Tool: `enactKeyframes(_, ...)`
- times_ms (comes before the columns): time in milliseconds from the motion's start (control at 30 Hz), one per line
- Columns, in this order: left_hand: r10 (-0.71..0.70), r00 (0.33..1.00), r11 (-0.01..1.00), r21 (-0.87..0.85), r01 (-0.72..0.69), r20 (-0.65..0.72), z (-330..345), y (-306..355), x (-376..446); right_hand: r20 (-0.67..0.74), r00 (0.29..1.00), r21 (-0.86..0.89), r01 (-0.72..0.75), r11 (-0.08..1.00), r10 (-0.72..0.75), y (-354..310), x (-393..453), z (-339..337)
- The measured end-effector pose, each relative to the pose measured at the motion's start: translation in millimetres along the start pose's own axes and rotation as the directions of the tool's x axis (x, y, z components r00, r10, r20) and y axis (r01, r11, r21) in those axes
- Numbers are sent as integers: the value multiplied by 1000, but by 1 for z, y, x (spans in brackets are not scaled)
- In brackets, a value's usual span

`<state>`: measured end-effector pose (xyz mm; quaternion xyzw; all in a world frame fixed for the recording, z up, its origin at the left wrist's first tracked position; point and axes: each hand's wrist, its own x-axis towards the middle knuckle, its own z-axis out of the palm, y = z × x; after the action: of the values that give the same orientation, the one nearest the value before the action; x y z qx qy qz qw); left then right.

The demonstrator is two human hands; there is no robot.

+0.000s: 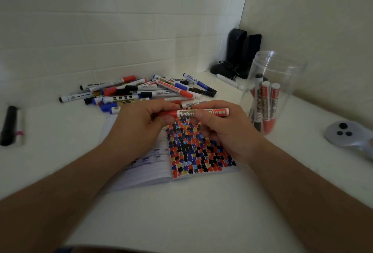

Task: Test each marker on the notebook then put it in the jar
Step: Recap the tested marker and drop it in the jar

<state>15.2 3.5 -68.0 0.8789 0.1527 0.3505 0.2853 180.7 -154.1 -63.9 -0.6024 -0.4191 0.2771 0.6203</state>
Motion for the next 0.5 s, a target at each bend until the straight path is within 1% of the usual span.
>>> enactKeyframes(67,72,997,993,92,-70,-18,-1,-1,0,3,1000,-32,-5,999,5,0,-2,0)
enactKeyframes(133,172,984,973,160,-164,-40,-3,-2,1,0,1000,-53,-10,999,10,-2,-4,0)
enactKeyframes(233,288,958,937,211,-280,-6,-3,-2,1,-16,1000,-79,3,997,-5,-9,-6,-2)
enactKeyframes(300,290,957,936,207,-286,16,-1,0,1,-59,998,-105,24,994,-31,-16,-7,-3)
enactKeyframes(367,252,966,946,198,-258,57,-1,2,1,-130,989,-141,49,989,-68,-25,-7,-3)
enactKeyframes(433,212,961,945,214,-248,178,0,1,0,-194,973,-177,91,980,-125,-39,-9,-2)
enactKeyframes(500,187,935,942,214,-257,300,1,-3,-1,-259,942,-214,159,964,-213,-57,-13,-5)
